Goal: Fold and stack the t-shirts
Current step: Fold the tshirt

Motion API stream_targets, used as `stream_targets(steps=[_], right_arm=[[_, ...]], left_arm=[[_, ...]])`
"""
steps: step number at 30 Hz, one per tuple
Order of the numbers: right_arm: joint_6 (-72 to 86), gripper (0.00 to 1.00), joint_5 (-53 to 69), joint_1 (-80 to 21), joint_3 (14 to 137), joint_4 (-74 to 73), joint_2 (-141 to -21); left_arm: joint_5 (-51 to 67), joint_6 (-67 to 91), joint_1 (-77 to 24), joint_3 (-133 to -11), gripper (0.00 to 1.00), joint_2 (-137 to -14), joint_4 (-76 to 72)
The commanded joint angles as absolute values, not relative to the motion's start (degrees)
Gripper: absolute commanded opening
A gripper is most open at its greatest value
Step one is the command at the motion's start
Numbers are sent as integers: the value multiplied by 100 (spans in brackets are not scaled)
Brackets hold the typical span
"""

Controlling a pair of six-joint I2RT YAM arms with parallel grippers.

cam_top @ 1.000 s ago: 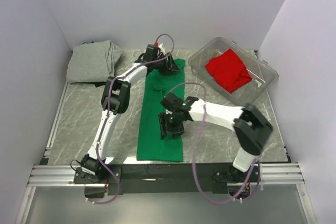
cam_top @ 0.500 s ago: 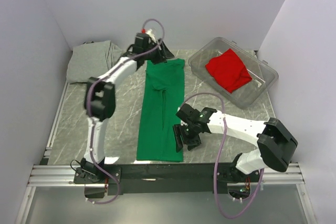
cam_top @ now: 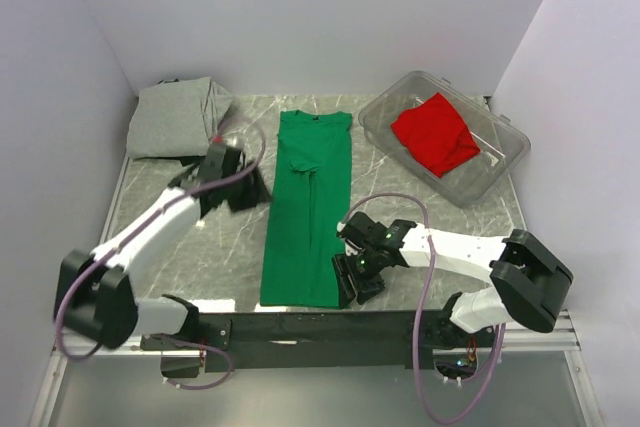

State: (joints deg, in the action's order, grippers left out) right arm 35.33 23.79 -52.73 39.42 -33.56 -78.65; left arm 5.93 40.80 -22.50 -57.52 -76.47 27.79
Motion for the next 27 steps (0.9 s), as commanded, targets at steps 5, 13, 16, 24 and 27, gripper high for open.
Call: stream_targets(steps=[5, 13, 16, 24, 27], right_arm=[[3287, 61, 2610, -5353, 3955, -2866, -8068], [3103, 56, 2558, -5388, 4184, -2865, -8613], [3059, 52, 2531, -5388, 4245, -2865, -8683], [3120, 22, 2593, -5405, 4263, -2830, -8859], [3199, 15, 2593, -5405, 4193, -2795, -8833]], left_arm=[[658, 4622, -2426, -4220, 60, -5934, 4051], [861, 4799, -2496, -3551, 59, -5212, 4543], [1010, 4825, -2522, -3350, 59, -5133, 4562], [1309, 4939, -2883, -3068, 58, -5273, 4553], [1537, 4983, -3032, -2849, 58, -5378, 4361]])
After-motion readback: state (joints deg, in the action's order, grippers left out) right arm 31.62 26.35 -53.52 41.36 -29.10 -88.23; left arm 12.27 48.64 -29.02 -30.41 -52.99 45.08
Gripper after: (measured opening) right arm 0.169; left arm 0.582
